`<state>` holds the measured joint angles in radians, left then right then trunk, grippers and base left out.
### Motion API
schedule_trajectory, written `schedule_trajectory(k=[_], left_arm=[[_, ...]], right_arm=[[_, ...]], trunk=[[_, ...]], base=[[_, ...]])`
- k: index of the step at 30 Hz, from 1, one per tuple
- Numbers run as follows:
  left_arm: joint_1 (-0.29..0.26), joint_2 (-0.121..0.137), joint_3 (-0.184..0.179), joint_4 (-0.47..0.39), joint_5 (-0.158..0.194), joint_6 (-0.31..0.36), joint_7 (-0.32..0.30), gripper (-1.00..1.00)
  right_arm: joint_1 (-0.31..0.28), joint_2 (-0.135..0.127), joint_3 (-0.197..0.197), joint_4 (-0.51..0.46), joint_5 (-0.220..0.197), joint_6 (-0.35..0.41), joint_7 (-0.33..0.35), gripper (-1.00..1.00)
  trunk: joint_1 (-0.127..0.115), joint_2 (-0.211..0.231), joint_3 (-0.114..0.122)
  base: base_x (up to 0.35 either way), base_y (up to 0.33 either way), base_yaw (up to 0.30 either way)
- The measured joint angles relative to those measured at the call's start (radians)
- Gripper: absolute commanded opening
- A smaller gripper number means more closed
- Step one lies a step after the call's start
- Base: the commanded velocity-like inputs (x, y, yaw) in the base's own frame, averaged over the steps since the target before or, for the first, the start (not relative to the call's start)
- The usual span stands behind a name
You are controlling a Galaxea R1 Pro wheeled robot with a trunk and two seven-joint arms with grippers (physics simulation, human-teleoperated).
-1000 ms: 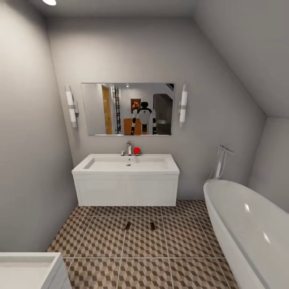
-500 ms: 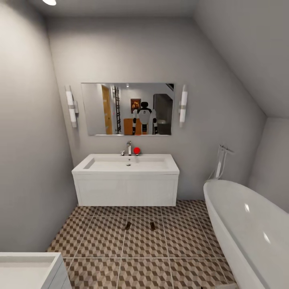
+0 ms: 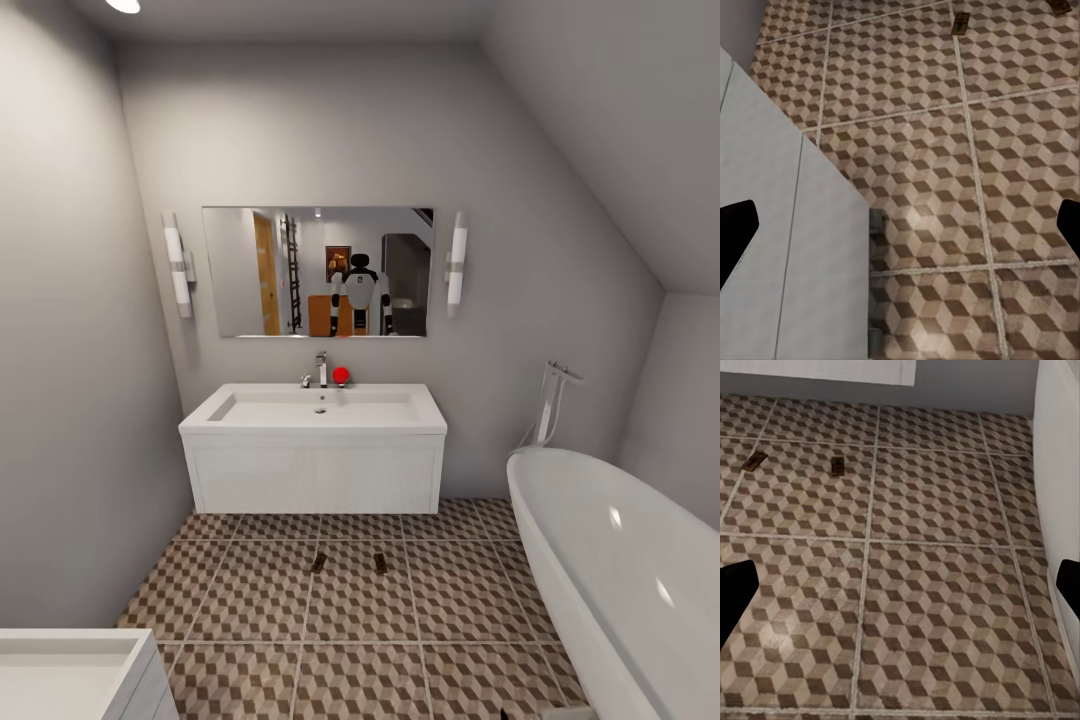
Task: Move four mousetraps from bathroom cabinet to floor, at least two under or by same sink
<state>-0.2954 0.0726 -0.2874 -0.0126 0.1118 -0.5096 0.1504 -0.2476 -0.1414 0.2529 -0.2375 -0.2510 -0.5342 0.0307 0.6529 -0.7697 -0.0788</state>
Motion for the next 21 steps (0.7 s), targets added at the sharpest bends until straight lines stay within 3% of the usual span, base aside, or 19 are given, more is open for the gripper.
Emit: schedule_trajectory(k=[21], left_arm=[[0.000,-0.003,-0.001,0.028,0.001,-0.032,0.001,1.00]], right_arm=[[0.000,0.002,0.000,0.005,0.002,-0.008,-0.002,1.00]], trunk=[[0.000,0.000,0.000]], base=[[0.000,0.000,0.000]])
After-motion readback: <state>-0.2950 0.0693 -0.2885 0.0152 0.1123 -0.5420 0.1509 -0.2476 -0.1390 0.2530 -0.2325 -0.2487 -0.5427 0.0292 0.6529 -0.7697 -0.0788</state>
